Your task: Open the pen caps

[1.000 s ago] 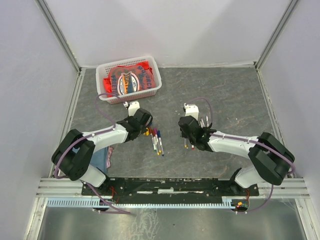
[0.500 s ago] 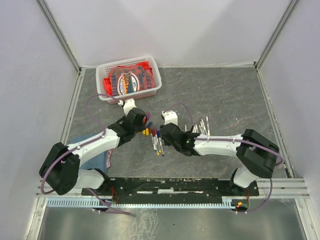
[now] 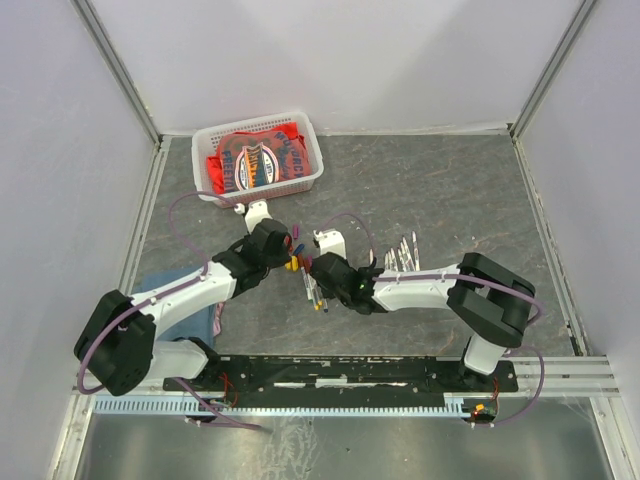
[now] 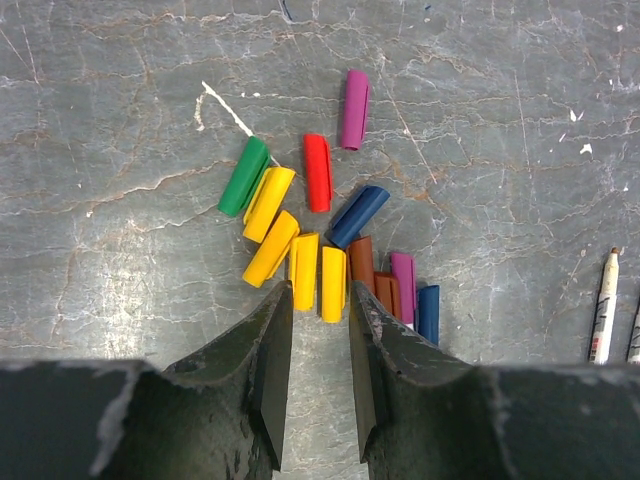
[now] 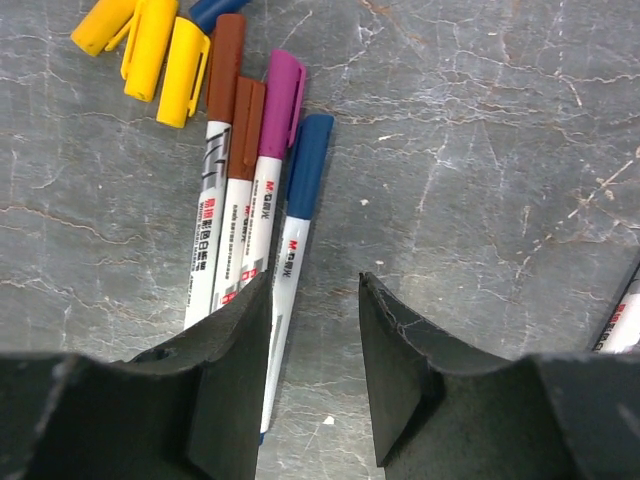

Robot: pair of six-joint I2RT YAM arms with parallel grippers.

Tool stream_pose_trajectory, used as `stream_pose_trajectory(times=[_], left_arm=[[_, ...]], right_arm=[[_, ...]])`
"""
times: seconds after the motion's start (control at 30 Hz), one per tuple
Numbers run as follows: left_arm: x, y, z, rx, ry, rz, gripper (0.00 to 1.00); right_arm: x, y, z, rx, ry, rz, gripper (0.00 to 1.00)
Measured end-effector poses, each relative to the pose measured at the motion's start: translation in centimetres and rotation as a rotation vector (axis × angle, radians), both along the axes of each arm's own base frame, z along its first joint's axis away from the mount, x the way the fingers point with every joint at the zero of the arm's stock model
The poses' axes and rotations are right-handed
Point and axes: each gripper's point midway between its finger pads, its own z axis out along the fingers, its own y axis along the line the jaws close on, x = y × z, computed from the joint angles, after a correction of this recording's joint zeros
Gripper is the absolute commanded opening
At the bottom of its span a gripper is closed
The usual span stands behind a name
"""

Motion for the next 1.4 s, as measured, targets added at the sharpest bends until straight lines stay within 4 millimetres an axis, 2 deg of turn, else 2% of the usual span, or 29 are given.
stream_pose_trajectory(times=[0.37,0.87,0.93,1.23,1.4], left_arm=[[-0.2,0.0,-0.2,-0.006,0.002,-0.006,0.36],[-0.4,-0.2,-0.4,-0.016,0.006,-0.017,0.36],[-0.3,-0.3,-0.3,-0.018,0.004,-0.018,0.36],[-0.7,-1.1,-0.4,-0.043,0.021,-0.053,0.44],[-1.0,-2.2,-0.3,-0.092,0.035,-0.088,0.47]], right_arm=[[-0.5,0.5,-0.7,-0.011,0.011,0.010,0.46],[-1.6,-0.1,-1.4,-0.068,0.012,0.013,0.42],[-1.8,-0.2,-1.5,-0.075,0.007,0.008,0.37],[-2.2,0.0,-1.5,-0.057,0.012,-0.018,0.03],[-2.2,-0.5,-1.4,-0.035,0.005,-0.038,0.01]])
